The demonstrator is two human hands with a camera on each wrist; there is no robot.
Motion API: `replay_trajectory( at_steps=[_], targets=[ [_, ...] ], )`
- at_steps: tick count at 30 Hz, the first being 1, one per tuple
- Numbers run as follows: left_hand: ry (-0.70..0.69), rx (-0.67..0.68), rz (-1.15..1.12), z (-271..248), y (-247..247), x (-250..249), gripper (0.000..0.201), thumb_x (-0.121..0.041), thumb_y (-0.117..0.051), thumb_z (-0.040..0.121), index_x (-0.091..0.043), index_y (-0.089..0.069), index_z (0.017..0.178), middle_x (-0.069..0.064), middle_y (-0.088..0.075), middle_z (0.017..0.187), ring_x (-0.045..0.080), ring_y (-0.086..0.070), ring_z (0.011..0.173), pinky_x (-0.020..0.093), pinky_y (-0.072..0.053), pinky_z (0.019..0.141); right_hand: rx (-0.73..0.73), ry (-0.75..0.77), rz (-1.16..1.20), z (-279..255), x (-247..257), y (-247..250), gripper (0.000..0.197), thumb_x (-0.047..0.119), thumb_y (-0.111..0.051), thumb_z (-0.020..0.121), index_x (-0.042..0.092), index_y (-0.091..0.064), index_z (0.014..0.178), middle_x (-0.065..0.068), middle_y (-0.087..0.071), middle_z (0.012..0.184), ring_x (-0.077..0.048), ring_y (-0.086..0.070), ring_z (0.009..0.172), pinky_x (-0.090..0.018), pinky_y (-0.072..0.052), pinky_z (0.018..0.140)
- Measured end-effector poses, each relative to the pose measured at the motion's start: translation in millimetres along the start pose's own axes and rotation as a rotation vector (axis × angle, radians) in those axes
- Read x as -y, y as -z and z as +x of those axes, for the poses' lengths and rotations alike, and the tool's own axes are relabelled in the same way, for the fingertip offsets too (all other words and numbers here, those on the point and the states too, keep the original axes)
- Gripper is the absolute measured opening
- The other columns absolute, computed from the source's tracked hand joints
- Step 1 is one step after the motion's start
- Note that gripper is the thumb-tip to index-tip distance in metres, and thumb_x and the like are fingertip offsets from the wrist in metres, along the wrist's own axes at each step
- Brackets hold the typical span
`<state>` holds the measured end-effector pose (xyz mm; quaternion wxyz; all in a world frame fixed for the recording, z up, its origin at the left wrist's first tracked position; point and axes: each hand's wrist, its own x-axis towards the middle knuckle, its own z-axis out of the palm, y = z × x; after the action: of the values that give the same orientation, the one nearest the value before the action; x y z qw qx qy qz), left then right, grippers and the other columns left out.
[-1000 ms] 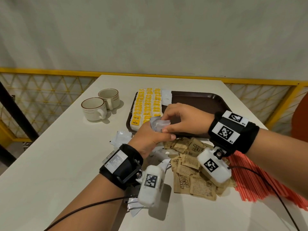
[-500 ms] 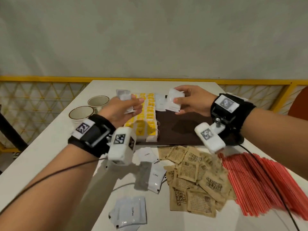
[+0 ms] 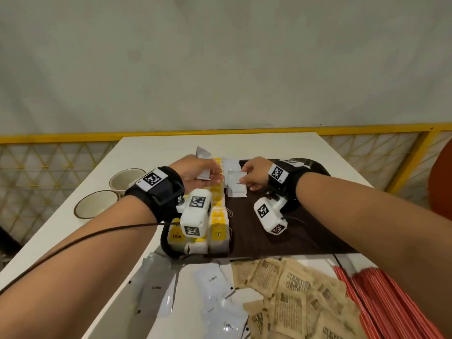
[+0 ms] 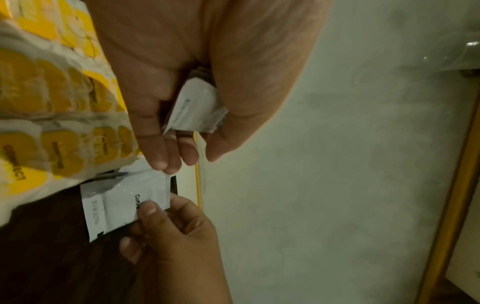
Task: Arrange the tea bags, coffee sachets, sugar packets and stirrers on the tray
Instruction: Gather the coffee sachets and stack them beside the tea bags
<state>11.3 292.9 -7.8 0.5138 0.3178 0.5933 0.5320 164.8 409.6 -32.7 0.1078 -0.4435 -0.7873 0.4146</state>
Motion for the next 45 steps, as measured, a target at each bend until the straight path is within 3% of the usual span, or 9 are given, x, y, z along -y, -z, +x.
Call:
replay_trajectory(
  at_steps=[6,15,21,24,29,34,37,42,45],
  targets=[
    [-0.003,-0.007,-0.046,12.5,7.2,2.1,0.017,0.005,-0.054,0.089,-0.006,-0.054,0.075,0.013,-0.06,0.078,0.025,-0.063,0.075,0.026,-0.058,0.065,-0.02,-0.023,0.069,15.5,-2.9,-3.2,0.031,0.002,-0.072,0.082,0.005,-0.057,0.109,-0.006,-0.055,0.077,-0.014,-0.059,0.064,-0.028,-0.058,0.065],
    [-0.009,-0.002,-0.084,12.0,9.4,9.0,0.02,0.008,-0.05,0.089,-0.009,-0.049,0.079,0.012,-0.058,0.075,0.023,-0.061,0.067,0.024,-0.057,0.059,-0.038,-0.024,0.112,8.9,-9.3,-5.5,0.033,-0.005,-0.076,0.074,0.011,-0.049,0.077,-0.01,-0.055,0.085,-0.026,-0.064,0.078,-0.038,-0.06,0.072],
    [-0.033,-0.008,-0.081,7.7,10.0,8.6,0.018,0.009,-0.051,0.089,-0.007,-0.051,0.08,0.013,-0.058,0.076,0.024,-0.062,0.07,0.025,-0.058,0.06,-0.05,-0.034,0.08,6.8,-4.4,-3.1,0.032,-0.002,-0.078,0.074,0.011,-0.05,0.065,-0.013,-0.063,0.076,-0.024,-0.069,0.068,-0.035,-0.059,0.074],
    [-0.033,-0.003,-0.076,6.9,12.6,8.0,0.017,0.008,-0.052,0.088,-0.008,-0.051,0.082,0.013,-0.059,0.076,0.024,-0.063,0.07,0.026,-0.058,0.059,-0.091,-0.033,0.036,4.7,-3.9,-4.6,0.021,0.004,-0.08,0.073,0.01,-0.06,0.079,-0.015,-0.067,0.093,-0.029,-0.07,0.086,-0.039,-0.058,0.082],
    [-0.038,-0.002,-0.087,4.5,13.1,9.2,0.017,0.009,-0.051,0.088,-0.008,-0.05,0.082,0.013,-0.058,0.077,0.024,-0.063,0.071,0.026,-0.057,0.059,-0.062,-0.03,0.017,7.5,-3.0,-17.1,0.059,0.0,-0.077,0.073,0.001,-0.055,0.127,-0.013,-0.061,0.113,-0.031,-0.062,0.108,-0.04,-0.052,0.094],
    [-0.049,0.003,-0.072,-1.2,8.9,10.7,0.02,0.009,-0.05,0.089,-0.008,-0.05,0.079,0.012,-0.058,0.076,0.023,-0.061,0.07,0.026,-0.058,0.06,-0.08,0.008,-0.132,7.5,-0.4,-16.7,0.063,0.002,-0.078,0.072,0.005,-0.054,0.13,-0.012,-0.059,0.125,-0.02,-0.058,0.104,-0.03,-0.049,0.094],
    [-0.054,0.004,-0.076,-4.5,7.4,10.4,0.02,0.008,-0.05,0.089,-0.009,-0.05,0.078,0.012,-0.058,0.075,0.022,-0.062,0.068,0.025,-0.058,0.061,-0.081,0.011,-0.152,8.9,-0.6,-16.9,0.063,0.002,-0.077,0.073,0.005,-0.053,0.131,-0.008,-0.058,0.107,-0.018,-0.053,0.093,-0.027,-0.047,0.085],
    [-0.034,-0.046,-0.132,-8.0,3.9,11.3,0.014,-0.013,-0.051,0.096,-0.007,-0.053,0.084,0.012,-0.06,0.077,0.023,-0.062,0.07,0.026,-0.058,0.059,-0.111,0.012,-0.088,1.6,-1.5,-12.2,0.057,0.001,-0.074,0.077,0.005,-0.054,0.13,-0.011,-0.06,0.12,-0.023,-0.058,0.111,-0.028,-0.048,0.093],
    [-0.089,-0.016,-0.146,-9.7,3.4,13.6,0.024,-0.024,-0.045,0.1,-0.009,-0.058,0.087,0.01,-0.065,0.084,0.023,-0.062,0.081,0.03,-0.057,0.073,-0.188,0.087,0.197,-12.4,6.0,-8.4,0.037,-0.001,-0.065,0.083,0.004,-0.059,0.12,-0.013,-0.062,0.118,-0.025,-0.061,0.107,-0.034,-0.051,0.094]
  ],
)
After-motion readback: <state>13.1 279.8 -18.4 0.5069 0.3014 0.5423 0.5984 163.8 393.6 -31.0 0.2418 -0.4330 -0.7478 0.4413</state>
